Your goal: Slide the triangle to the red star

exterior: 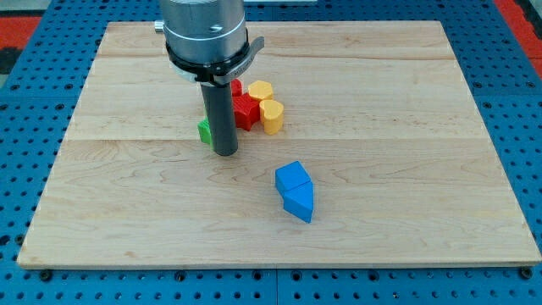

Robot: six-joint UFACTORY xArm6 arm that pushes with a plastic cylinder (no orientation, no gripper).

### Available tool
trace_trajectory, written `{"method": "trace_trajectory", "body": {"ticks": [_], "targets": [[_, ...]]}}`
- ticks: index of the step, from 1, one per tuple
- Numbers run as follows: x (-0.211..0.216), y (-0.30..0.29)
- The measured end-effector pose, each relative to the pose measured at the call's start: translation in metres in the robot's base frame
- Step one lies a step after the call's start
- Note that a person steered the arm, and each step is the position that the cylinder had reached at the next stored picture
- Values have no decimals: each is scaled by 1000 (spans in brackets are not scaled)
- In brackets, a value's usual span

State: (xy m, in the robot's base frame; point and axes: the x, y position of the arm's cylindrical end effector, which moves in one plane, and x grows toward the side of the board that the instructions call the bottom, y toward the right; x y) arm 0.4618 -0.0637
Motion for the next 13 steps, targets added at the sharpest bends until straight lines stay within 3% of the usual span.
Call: {"method": "trace_trajectory", "body": {"ticks": [1,2,3,4,6,8,11,13], "targets": [[15,4],[47,29],[92,18],[103,84],[80,106],[87,159],[34,155],[61,154]]}}
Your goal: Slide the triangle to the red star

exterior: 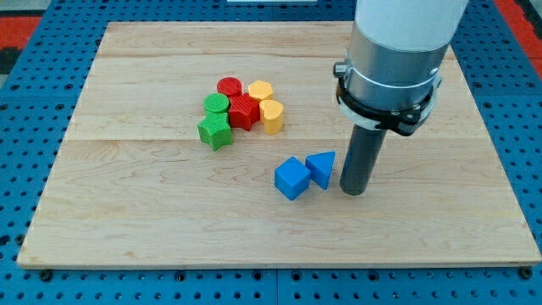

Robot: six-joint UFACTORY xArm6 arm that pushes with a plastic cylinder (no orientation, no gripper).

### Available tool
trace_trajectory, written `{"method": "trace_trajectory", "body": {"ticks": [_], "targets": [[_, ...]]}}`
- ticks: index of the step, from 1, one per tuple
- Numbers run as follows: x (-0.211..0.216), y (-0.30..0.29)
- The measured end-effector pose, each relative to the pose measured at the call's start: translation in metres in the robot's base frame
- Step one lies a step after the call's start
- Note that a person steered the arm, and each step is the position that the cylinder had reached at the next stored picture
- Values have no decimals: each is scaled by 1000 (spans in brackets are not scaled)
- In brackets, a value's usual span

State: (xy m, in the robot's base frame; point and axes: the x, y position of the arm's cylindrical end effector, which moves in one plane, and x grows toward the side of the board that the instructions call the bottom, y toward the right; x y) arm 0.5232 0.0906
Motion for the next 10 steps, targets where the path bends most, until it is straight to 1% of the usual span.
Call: {"method": "trace_trajectory", "body": {"ticks": [1,2,3,5,9,10], "targets": [[-8,-23],[-31,-44],[-41,-67],[-43,-72],[-86,-73],[-73,-74]]}}
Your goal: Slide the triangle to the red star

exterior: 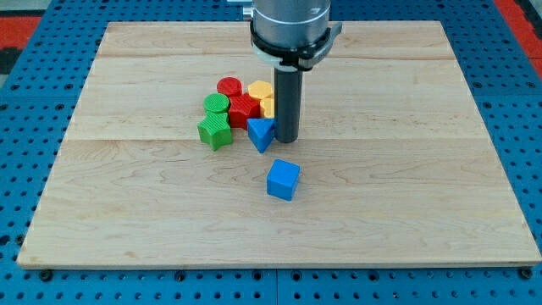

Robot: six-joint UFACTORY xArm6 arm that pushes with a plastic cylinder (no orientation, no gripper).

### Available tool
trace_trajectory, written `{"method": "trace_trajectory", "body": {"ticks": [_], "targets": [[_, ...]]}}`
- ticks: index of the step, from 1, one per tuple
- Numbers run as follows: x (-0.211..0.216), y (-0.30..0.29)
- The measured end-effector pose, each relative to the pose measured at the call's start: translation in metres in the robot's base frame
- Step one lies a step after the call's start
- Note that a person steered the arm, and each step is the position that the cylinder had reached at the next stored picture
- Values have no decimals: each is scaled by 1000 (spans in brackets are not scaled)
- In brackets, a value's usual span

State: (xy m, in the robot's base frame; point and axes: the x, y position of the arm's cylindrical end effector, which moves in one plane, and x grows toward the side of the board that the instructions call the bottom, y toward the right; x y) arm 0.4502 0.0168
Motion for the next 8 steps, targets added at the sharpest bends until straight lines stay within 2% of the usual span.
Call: {"method": "trace_trajectory", "body": {"ticks": [1,5,6,7,8], "targets": [[16,0],[1,-29],[15,-21],[30,40],[67,112]]}}
